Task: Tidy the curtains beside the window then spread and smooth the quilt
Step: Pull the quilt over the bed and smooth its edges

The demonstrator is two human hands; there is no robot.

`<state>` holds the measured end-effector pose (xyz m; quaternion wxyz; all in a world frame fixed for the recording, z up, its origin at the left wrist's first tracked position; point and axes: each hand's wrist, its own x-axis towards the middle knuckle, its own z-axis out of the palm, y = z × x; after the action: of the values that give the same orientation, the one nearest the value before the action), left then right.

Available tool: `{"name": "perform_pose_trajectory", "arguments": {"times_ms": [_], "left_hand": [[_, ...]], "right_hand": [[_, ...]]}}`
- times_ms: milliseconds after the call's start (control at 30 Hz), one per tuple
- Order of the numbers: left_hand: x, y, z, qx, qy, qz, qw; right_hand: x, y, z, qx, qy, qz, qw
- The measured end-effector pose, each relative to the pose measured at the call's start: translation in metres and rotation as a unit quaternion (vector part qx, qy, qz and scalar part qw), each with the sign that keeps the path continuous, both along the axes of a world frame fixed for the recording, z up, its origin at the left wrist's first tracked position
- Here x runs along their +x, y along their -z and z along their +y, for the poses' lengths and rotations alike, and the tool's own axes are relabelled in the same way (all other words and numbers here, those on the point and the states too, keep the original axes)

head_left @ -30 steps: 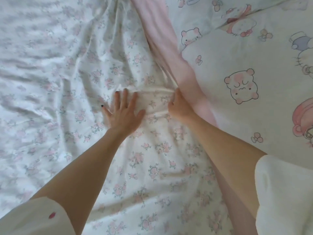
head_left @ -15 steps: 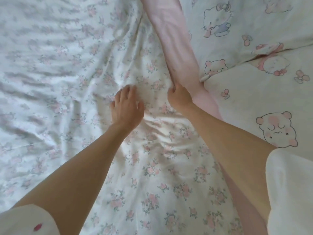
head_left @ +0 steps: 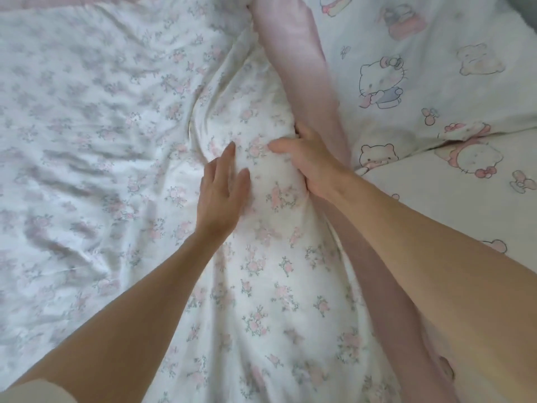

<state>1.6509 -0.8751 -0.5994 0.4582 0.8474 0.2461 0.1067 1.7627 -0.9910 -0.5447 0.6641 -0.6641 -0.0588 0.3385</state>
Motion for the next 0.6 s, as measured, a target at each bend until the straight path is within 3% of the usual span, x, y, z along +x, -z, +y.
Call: {"name": "perform_pose_trajectory", "arguments": {"times_ms": [67,133,200,267,367,467,600], "left_hand": [[0.007,-0.006,-0.018,0.069,-0.043,-0.04,0.996],[0.014,-0.003,-0.026,0.131,-0.006,0.035,0.991],[0.013,0.012,-0.027,0.183,0.148,0.211,0.949],[0.009,0.021,-0.02,0.176,0.239,0.293,0.909],[0.01,0.023,-0.009,0.162,0.204,0.229,0.938],[0.013,0.023,-0.002,0.245,0.139,0.171,0.944],[0.036,0.029,0.014,0.327,0.075,0.183,0.924]], "right_hand": [[0.006,-0.01,-0.006,-0.034,0.023,-0.191,0.981],[0.012,0.005,-0.027,-0.123,0.069,-0.248,0.959],[0.008,0.028,-0.051,-0.235,0.086,-0.157,0.955],[-0.003,0.052,-0.059,-0.291,0.078,-0.044,0.952],[0.0,0.07,-0.047,-0.339,0.091,0.041,0.936],[0.015,0.066,-0.032,-0.354,0.093,0.026,0.93],[0.043,0.065,-0.022,-0.294,0.106,-0.012,0.95]]}}
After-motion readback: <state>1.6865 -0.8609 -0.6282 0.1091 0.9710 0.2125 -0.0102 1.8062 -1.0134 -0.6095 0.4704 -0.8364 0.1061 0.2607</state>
